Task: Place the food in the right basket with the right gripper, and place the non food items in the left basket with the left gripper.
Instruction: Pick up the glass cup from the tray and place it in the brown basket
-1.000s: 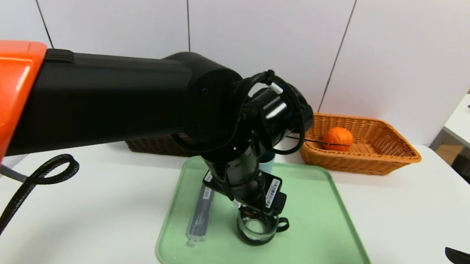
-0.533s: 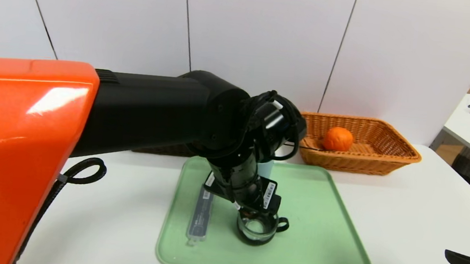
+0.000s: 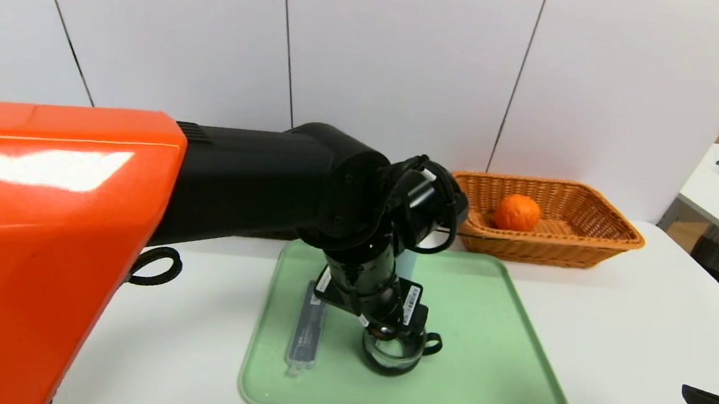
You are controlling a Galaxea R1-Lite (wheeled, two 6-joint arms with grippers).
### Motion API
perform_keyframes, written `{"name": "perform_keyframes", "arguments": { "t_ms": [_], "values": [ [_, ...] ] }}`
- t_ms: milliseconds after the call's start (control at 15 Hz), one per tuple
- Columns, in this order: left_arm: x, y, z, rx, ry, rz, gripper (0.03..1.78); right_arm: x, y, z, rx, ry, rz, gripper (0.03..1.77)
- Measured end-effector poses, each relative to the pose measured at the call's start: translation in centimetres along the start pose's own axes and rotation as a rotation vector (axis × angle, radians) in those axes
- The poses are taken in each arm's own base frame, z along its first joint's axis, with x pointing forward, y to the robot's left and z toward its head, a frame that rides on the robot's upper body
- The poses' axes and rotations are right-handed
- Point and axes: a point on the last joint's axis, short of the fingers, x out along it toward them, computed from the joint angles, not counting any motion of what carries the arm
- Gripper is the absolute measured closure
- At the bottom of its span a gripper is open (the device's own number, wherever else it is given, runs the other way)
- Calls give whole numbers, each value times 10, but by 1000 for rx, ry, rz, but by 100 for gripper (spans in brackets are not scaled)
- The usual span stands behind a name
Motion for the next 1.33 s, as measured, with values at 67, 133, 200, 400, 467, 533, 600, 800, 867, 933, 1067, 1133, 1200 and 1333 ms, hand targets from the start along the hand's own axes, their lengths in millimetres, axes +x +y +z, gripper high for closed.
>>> {"name": "perform_keyframes", "arguments": {
  "t_ms": [67, 133, 200, 400, 467, 533, 600, 800, 867, 933, 1067, 1133, 1200, 1333],
  "values": [
    [2, 0, 0, -4, 4, 2, 12, 0, 0, -1, 0, 1, 1, 10],
    [4, -1, 0, -5, 8, 3, 12, 0, 0, -1, 1, 3, 0, 10],
    [5, -1, 0, -4, 10, 4, 12, 0, 0, -1, 0, 4, 1, 10],
    [8, -1, -1, -4, 16, 6, 29, 1, 0, -2, -1, 8, 1, 10],
    [9, -1, -1, -3, 18, 7, 48, 1, 0, -3, -4, 9, 2, 10],
    [9, -1, -1, -2, 19, 8, 63, 2, 0, -2, -7, 9, 2, 10],
    [10, -1, -1, -2, 20, 9, 75, 2, 0, -2, -8, 9, 2, 10],
    [10, -1, -1, -2, 21, 11, 106, 2, 0, -1, -8, 8, 2, 10],
    [10, -1, -1, -1, 22, 10, 143, 2, 0, -1, -8, 7, 1, 10],
    [10, -1, -1, 0, 21, 9, 170, 2, 0, 0, -8, 7, 0, 10],
    [10, -1, -1, 1, 24, 11, 172, 2, 0, 0, -8, 8, 0, 10],
    [10, -1, -2, 1, 29, 13, 172, 3, 0, 0, -8, 8, 1, 10],
    [10, -1, -2, 1, 31, 14, 172, 3, -1, 0, -8, 8, 0, 10],
    [10, -1, -3, 1, 31, 14, 172, 3, -1, 0, -8, 7, 0, 10]
  ]
}}
